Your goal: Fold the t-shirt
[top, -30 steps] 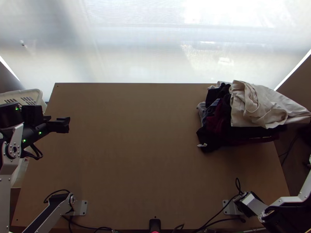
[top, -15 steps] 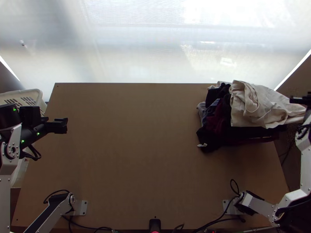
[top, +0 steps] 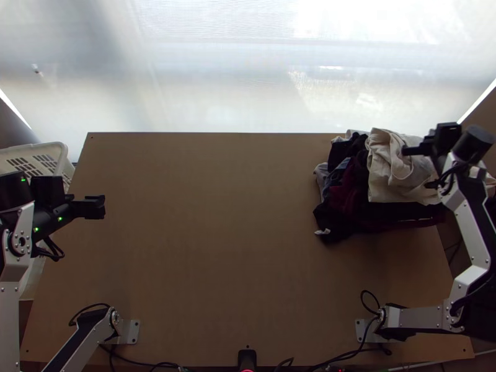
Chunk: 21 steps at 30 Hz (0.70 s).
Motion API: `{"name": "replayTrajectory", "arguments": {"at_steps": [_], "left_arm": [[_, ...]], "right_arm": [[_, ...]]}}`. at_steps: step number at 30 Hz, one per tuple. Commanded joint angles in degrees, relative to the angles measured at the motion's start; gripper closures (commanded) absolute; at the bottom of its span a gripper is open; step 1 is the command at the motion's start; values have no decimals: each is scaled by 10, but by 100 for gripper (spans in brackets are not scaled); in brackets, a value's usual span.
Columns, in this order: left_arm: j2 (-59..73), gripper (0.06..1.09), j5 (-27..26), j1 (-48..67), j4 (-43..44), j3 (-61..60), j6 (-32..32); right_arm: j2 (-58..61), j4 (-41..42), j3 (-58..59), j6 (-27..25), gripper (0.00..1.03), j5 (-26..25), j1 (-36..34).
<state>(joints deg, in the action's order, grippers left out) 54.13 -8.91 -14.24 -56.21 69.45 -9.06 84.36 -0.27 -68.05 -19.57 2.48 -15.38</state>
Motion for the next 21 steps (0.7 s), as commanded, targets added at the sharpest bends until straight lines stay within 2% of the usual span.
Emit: {"name": "replayTrajectory", "arguments": {"at_steps": [1, 9, 21], "left_arm": [[-16, 11, 2, -25, -6, -21, -17], [-17, 11, 3, -36, 8, -41, -18], [-23, 11, 6, -51, 19, -61, -31]], "right_arm": [[-31, 28, 122, -3, 100, 9, 61], [-62, 60, 223, -10, 100, 6, 90], [-28, 115, 283, -27, 100, -18, 115]]}}
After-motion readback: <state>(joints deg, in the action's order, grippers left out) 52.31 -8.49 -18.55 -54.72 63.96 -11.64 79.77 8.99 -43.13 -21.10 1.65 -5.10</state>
